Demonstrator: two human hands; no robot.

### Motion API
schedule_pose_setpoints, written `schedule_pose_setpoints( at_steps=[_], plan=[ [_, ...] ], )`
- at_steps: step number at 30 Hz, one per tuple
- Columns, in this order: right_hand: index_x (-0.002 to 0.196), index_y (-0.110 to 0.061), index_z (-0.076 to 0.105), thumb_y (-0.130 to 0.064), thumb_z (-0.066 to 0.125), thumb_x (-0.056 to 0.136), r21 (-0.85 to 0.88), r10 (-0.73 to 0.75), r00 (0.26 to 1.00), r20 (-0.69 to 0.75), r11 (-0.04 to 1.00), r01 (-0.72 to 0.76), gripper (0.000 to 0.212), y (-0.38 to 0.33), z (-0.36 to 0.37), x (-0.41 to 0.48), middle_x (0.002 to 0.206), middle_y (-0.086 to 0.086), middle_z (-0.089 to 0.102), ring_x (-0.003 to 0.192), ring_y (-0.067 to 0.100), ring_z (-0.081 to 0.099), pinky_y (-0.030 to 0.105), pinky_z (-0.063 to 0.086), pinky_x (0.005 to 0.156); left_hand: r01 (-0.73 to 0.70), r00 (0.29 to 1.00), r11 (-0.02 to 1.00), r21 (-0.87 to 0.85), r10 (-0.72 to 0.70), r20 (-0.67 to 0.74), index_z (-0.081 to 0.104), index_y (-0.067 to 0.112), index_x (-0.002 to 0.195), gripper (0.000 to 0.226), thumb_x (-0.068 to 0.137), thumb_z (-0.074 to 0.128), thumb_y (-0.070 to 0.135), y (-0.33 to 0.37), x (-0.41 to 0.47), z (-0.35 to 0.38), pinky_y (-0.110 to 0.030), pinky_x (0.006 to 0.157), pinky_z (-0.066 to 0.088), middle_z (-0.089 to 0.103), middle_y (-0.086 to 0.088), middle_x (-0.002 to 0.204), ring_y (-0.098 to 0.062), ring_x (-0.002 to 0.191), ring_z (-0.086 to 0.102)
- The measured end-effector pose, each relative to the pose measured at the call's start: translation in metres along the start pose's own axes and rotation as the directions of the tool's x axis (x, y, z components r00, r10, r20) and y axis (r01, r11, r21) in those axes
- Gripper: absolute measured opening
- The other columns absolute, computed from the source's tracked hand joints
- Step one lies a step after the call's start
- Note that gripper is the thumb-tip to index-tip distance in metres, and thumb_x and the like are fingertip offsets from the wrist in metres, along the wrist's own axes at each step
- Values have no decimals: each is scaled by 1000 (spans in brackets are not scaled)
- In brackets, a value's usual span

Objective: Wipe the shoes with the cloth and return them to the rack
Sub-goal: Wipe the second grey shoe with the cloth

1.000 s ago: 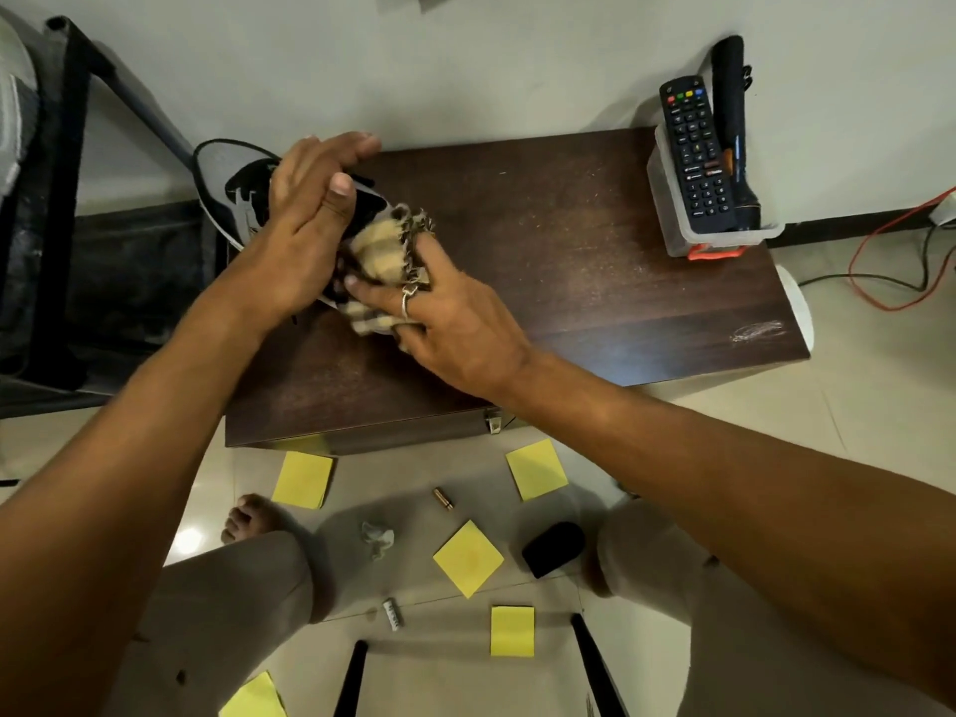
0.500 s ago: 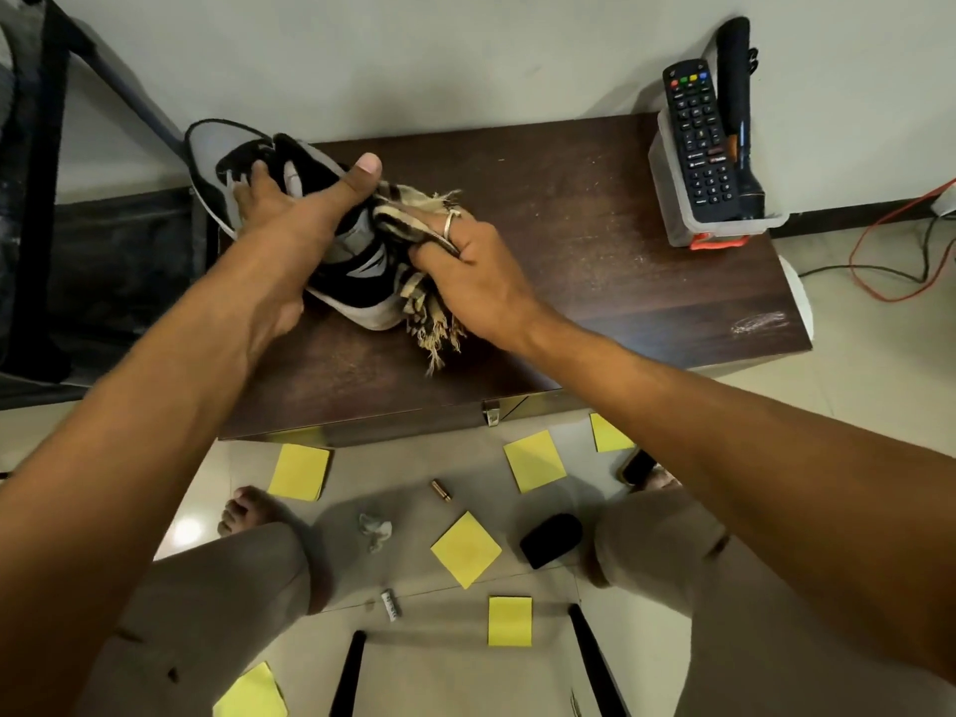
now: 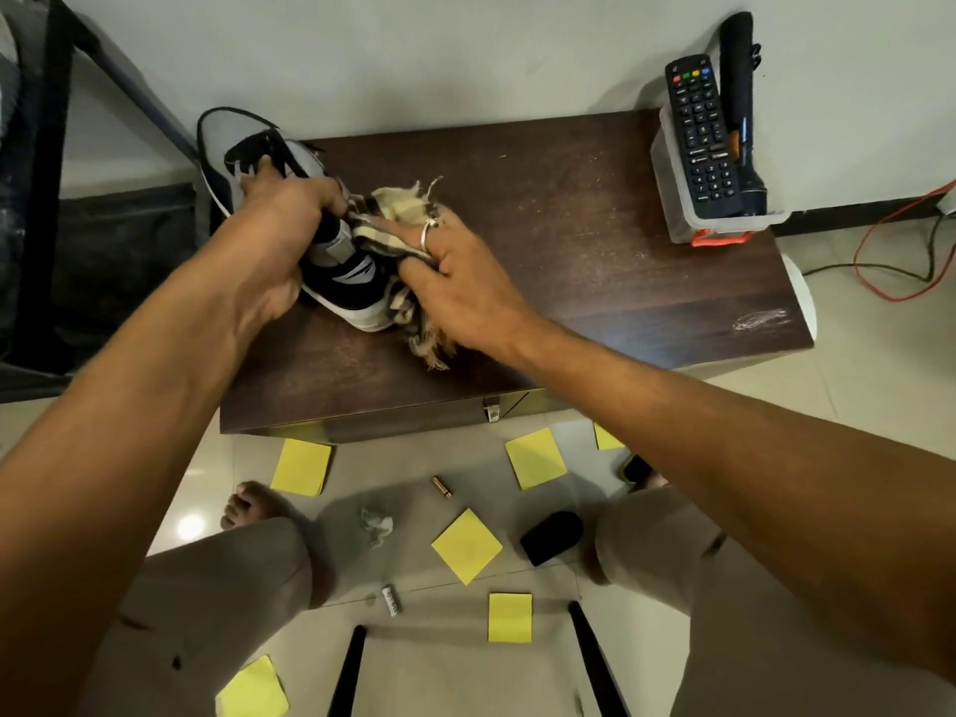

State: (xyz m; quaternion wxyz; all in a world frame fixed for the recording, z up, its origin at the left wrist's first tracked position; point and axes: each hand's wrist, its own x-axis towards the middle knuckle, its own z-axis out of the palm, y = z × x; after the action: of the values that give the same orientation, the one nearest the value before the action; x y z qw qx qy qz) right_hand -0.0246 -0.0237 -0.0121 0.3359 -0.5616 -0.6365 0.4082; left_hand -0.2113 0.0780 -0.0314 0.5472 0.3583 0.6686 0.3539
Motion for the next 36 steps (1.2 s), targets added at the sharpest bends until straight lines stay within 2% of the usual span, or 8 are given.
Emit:
schedule_pose_setpoints(
  at_steps=[4, 9, 13, 17, 22, 25, 30, 36],
  plan=[
    [127, -22, 72, -13, 54, 96, -87, 24, 997, 76, 996, -17, 37, 6, -2, 1, 113, 2, 60, 102, 12, 60, 27, 52, 90, -8, 1000, 1000, 19, 8, 11, 40, 23, 150, 126, 28, 70, 26, -1, 1, -1, -41, 87, 61, 28, -17, 164, -37, 135, 51],
    [81, -8, 65, -20, 57, 97, -397, -21, 999, 39, 917, 35, 22, 9, -20, 11, 95, -1, 49, 78, 15, 53, 36, 48, 70, 6, 1000, 999, 50, -6, -2, 44, 29, 147, 122, 29, 71, 28, -1, 6, -4, -43, 98, 56, 32, -11, 163, -34, 140, 45],
    [129, -16, 69, -13, 52, 99, -161, 24, 1000, -3, 987, -24, 35, 4, -15, 10, 107, -2, 50, 90, 9, 56, 24, 51, 79, 3, 1000, 998, 56, -3, 4, 39, 22, 150, 124, 31, 71, 26, 0, 2, -5, -44, 100, 55, 25, -17, 165, -38, 143, 42],
    [113, -14, 74, -15, 53, 97, -143, 59, 989, 134, 989, -39, 27, 3, 0, 13, 118, 1, 59, 103, 13, 60, 34, 53, 93, 9, 1000, 993, 121, -10, 12, 38, 18, 151, 122, 33, 70, 23, 6, -12, -4, -37, 84, 58, 29, -20, 162, -38, 135, 50],
    [69, -10, 61, -14, 55, 91, -180, 75, 982, 173, 983, -43, 23, 7, -12, 14, 86, 1, 60, 75, 14, 59, 38, 50, 70, 16, 1000, 965, 261, -14, -7, 57, 10, 131, 85, 46, 64, 14, 22, -39, -4, -36, 77, 54, 66, -13, 109, -32, 104, 66],
    [92, -15, 77, -17, 55, 91, -99, 25, 996, 82, 995, -17, 22, 6, -4, 12, 95, -1, 61, 85, 12, 62, 37, 54, 77, 57, 995, 930, 364, -23, -96, 58, 16, 129, 83, 47, 64, 20, 26, -43, -3, -36, 79, 54, 65, -9, 112, -29, 102, 63],
    [134, -24, 64, -17, 59, 96, 29, 47, 996, 82, 998, -49, 40, 3, 17, 12, 127, -5, 54, 117, 11, 57, 33, 50, 103, 70, 974, 900, 431, 33, -226, 43, 31, 147, 124, 38, 75, 79, 23, -42, 2, -47, 109, 45, 50, 1, 149, -26, 134, 50],
    [136, -19, 63, -7, 56, 95, 54, 57, 997, 56, 997, -60, 43, -1, 32, 1, 137, 5, 60, 127, 16, 54, 22, 43, 105, 45, 975, 947, 318, 28, -221, 46, 25, 144, 86, 61, 66, 36, 22, -38, 5, -43, 103, 51, 61, -4, 133, -28, 115, 62]
  ],
)
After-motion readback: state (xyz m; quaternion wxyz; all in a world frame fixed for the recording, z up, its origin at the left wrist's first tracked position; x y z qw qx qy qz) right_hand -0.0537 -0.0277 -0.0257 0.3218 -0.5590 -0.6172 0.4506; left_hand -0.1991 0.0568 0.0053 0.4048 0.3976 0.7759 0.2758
